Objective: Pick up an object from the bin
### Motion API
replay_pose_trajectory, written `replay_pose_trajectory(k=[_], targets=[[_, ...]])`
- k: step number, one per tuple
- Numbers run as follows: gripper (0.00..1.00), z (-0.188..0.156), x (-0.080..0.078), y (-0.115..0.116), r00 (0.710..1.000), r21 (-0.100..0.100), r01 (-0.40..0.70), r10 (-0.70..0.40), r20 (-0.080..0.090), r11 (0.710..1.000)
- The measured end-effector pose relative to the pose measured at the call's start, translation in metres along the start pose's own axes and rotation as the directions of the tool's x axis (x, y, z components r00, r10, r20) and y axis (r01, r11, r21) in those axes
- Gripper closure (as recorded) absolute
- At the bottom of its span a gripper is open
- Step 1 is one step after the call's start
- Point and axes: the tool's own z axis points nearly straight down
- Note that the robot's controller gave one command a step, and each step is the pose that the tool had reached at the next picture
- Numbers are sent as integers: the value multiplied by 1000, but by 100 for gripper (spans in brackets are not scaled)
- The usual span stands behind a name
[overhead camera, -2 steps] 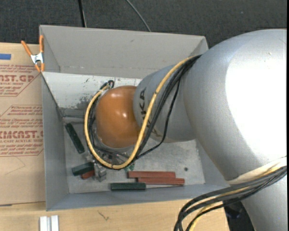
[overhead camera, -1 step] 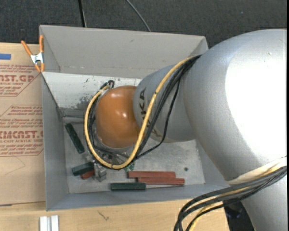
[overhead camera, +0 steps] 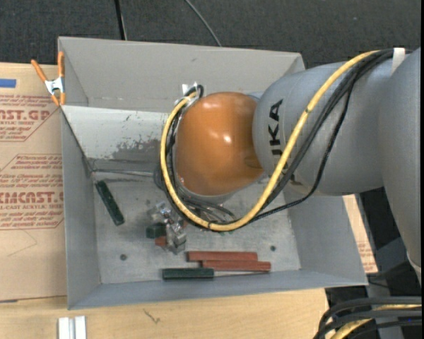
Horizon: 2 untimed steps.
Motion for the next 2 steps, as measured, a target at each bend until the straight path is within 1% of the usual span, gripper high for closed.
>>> replay_pose_trajectory(k=[1,2], targets=[[100,0,0,0,1000,0,0,0,0,1000],[100,-32,-11,-8,1000,0,1,-1,-2,1000]])
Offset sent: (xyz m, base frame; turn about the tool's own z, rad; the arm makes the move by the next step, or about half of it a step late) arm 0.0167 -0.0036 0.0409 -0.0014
